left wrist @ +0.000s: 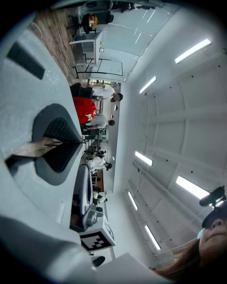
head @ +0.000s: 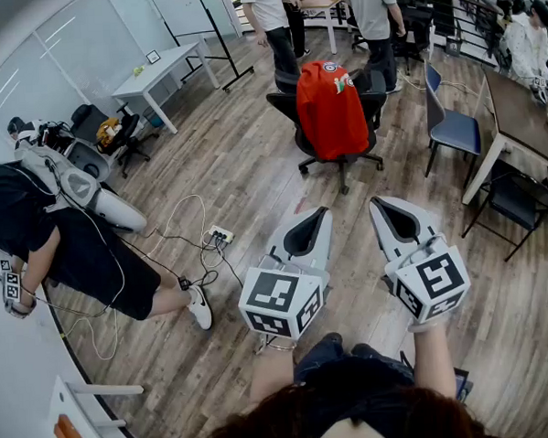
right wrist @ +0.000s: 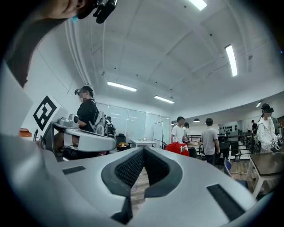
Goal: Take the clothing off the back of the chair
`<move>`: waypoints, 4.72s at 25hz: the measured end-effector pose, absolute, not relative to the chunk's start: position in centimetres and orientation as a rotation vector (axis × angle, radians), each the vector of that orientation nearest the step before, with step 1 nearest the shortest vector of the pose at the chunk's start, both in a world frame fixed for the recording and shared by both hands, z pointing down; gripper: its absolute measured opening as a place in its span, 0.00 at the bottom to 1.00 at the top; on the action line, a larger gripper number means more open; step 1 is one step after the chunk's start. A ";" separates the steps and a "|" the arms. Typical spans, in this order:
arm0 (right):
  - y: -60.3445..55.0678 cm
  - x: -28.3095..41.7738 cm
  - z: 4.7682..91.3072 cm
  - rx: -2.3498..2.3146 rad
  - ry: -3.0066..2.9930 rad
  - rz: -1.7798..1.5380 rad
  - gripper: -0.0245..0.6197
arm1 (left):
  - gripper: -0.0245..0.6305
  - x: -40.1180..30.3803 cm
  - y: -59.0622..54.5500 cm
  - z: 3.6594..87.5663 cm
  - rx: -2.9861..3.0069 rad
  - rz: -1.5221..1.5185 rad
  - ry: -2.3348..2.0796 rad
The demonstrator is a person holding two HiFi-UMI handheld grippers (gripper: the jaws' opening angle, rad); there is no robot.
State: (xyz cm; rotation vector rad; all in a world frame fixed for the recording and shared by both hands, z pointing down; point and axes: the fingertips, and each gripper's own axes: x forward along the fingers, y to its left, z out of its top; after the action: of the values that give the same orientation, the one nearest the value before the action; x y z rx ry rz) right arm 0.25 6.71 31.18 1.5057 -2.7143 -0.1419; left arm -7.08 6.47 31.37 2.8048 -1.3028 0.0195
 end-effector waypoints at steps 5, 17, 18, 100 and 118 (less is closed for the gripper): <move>7.4 1.2 31.1 1.513 -2.747 -0.128 0.02 | 0.06 -6.2 7.1 31.5 2.805 0.016 -1.302; 8.1 4.6 31.3 1.476 -2.806 -0.134 0.02 | 0.06 -3.3 8.1 31.8 2.765 -0.013 -1.354; 8.1 4.9 31.4 1.474 -2.809 -0.132 0.02 | 0.06 -3.2 8.2 31.9 2.758 -0.019 -1.361; -28.3 6.0 32.7 1.520 -2.791 -0.053 0.16 | 0.19 -5.2 -28.5 33.1 2.714 -0.050 -1.283; -36.3 8.4 36.5 1.487 -2.747 0.074 0.33 | 0.43 -5.9 -36.8 36.7 2.557 -0.058 -1.289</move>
State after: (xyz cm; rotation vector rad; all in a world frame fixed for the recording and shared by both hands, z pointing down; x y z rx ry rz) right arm 8.38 -36.33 36.48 1.4866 -2.7472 0.0744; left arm -5.88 -36.79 36.71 2.5567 -1.2892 -0.0578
